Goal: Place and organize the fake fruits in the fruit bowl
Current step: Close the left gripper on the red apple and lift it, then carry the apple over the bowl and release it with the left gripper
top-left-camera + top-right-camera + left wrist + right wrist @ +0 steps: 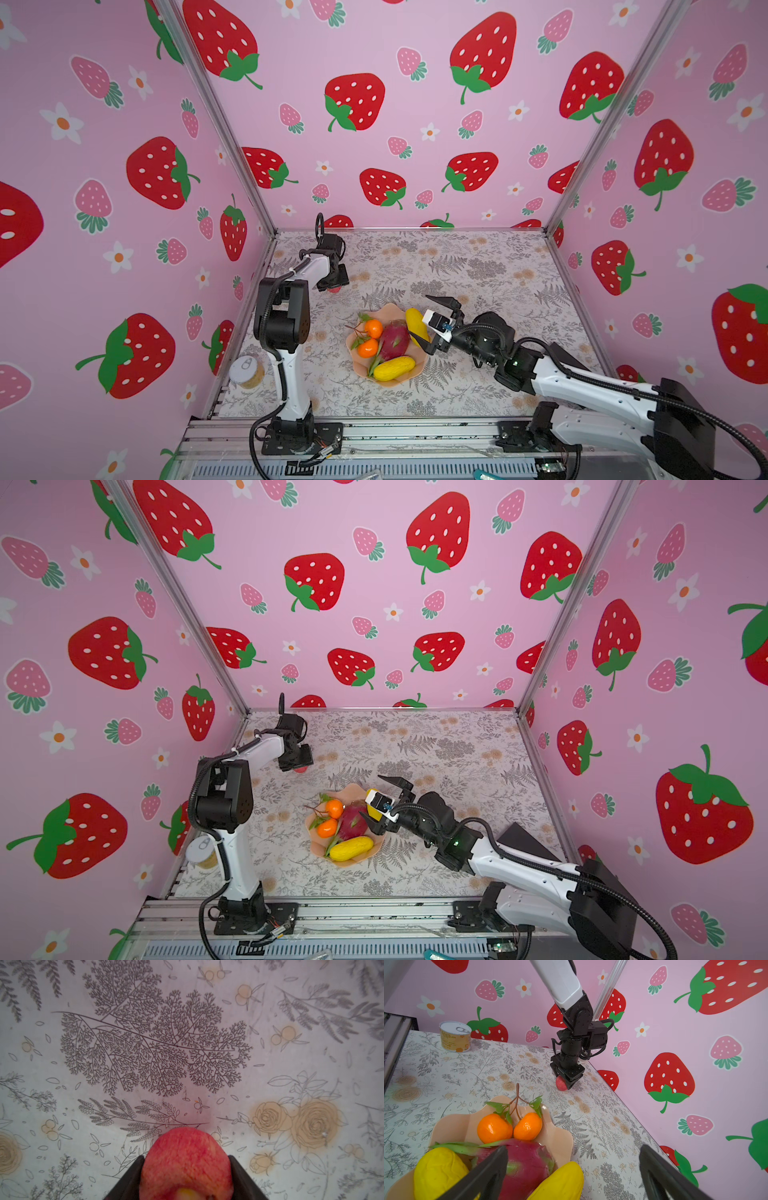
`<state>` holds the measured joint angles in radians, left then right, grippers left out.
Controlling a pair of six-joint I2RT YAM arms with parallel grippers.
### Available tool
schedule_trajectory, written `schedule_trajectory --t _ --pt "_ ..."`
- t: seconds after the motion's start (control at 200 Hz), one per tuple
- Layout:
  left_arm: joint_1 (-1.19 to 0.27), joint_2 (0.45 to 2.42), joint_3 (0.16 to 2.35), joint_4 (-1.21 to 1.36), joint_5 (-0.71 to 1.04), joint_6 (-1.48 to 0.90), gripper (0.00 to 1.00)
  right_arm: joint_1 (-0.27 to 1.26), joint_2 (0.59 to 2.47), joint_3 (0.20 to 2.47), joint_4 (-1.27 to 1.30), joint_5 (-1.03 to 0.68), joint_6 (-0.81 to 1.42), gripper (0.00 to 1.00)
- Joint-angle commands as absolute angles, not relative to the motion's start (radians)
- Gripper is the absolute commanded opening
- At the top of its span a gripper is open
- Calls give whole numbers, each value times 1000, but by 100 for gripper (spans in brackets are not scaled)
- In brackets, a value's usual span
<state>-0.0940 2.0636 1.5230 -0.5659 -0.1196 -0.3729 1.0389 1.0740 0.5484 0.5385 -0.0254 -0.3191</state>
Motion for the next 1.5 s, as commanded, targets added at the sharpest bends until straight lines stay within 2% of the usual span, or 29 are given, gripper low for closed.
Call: schedule_trajectory --t 0.0,0.195,0.38,0.535,1.026,1.256,1.496 --pt "-91 2046 1535 -562 -100 -382 52 1029 1048 534 550 -14 -291 99" --pt "-133 1911 1456 -551 -65 -373 48 1021 1031 523 539 -3 -272 99" --pt "-271 1692 1359 -579 -7 -348 48 984 1013 499 504 3 -238 99" --pt "-393 1605 1335 -643 54 -324 48 963 1005 486 504 -33 -230 99" --pt "-581 1670 1336 -775 59 -316 48 960 1042 506 522 -92 -201 99" --pt "-600 1689 1323 -793 0 -324 49 959 1041 506 522 -105 -190 99" --pt "-601 1712 1299 -774 18 -319 51 959 1042 505 522 -114 -188 99"
